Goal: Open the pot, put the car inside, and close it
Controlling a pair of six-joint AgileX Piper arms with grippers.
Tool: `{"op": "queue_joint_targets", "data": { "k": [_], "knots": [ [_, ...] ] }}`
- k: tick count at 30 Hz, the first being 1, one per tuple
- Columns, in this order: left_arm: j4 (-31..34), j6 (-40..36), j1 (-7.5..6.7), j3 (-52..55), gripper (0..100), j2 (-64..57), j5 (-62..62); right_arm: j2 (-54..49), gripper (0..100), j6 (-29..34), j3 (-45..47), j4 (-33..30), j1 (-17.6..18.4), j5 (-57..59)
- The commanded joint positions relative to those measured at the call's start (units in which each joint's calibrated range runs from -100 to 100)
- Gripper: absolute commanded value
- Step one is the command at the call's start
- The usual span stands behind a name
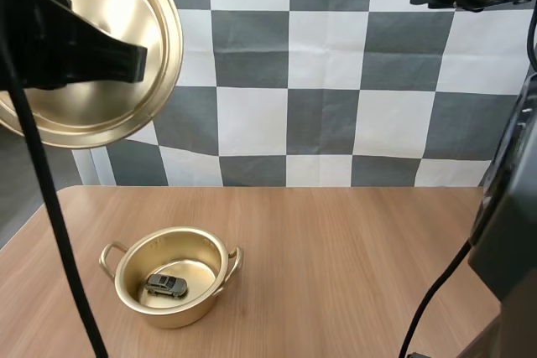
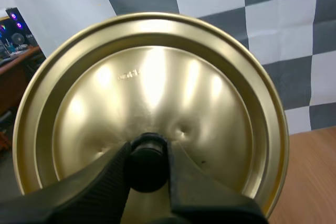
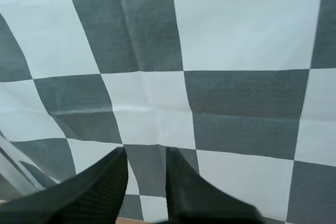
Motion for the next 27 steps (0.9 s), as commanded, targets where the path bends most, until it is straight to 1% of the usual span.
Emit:
{"op": "queue_joint_targets", "data": {
  "k": [1, 5, 8, 13, 20, 27],
  "knots": [
    [0.1, 0.0, 0.04, 7.8, 0, 0.9, 0.2, -0.7, 42, 0.0, 0.7, -0.5, 0.0, 0.1],
    [0.2, 0.0, 0.04, 19.0, 0, 2.7, 0.2, -2.2, 42, 0.0, 0.8, -1.2, 0.0, 0.1],
    [0.2, 0.0, 0.04, 23.6, 0, 3.4, -1.8, -3.5, 42, 0.0, 0.8, -1.9, 0.0, 0.1],
    [0.2, 0.0, 0.04, 26.3, 0, 6.5, -6.0, -6.0, 42, 0.0, 0.8, -2.5, 0.0, 0.1],
    [-0.8, 0.0, 0.04, 26.5, 0, 12.6, -12.8, -9.9, 42, 0.0, 0.8, -2.8, 0.0, 0.1],
    [-2.3, 0.0, 0.04, 26.5, 0, 19.7, -12.2, -12.8, 42, 0.0, 0.8, -3.2, 0.0, 0.1]
  ]
}}
